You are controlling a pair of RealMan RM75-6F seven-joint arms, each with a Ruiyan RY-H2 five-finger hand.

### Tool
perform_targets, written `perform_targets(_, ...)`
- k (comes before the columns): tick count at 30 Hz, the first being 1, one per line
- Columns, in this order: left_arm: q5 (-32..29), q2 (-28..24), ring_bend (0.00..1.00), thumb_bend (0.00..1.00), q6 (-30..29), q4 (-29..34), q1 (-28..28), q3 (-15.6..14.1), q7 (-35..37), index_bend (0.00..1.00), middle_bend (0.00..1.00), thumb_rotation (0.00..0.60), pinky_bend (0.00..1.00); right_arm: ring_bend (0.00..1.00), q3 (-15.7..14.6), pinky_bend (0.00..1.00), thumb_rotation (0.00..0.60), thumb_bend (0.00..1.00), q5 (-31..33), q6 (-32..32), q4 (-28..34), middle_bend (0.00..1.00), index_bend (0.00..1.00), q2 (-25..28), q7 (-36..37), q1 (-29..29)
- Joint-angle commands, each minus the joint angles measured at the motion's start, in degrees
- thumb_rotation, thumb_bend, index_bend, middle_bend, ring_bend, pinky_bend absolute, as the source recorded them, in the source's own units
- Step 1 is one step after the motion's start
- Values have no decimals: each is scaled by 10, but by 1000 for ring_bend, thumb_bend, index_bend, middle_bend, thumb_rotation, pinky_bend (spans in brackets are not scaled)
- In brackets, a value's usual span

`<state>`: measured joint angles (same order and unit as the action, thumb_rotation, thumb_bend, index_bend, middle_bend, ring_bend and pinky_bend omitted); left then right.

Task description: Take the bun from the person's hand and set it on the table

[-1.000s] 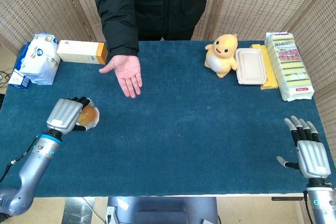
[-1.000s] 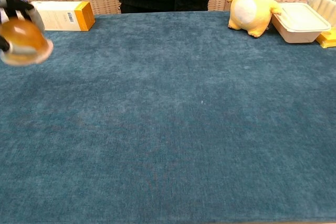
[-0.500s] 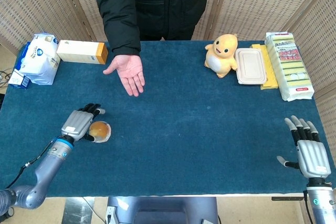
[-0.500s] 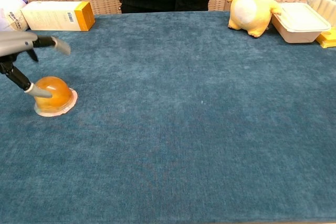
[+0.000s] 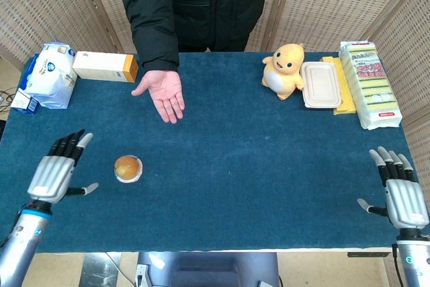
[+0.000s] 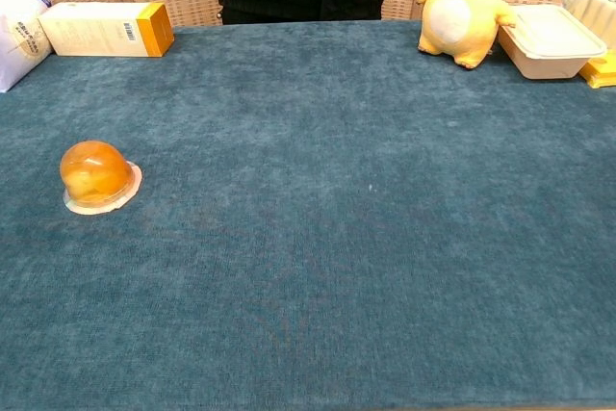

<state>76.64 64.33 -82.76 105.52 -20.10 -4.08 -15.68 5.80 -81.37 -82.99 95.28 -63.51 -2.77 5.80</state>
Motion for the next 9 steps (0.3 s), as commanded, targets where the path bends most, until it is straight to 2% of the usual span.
perform_targets(1,64,-8,0,29,-86,-18,76,-39,36,0,0,600,34,0,2,0,600,129,2,-3,-1,41,45,1,0,-2)
perform_targets(5,89,-3,0,30,-131,-25,116,-44,42,0,0,600,33,0,5,0,600,130,5,-10,0,42,45,4,1,-5)
perform_targets(9,90,-10,0,30,-126,-23,133,-47,45,0,0,600,33,0,6,0,600,130,-1,-21,2,41,45,6,-1,-8)
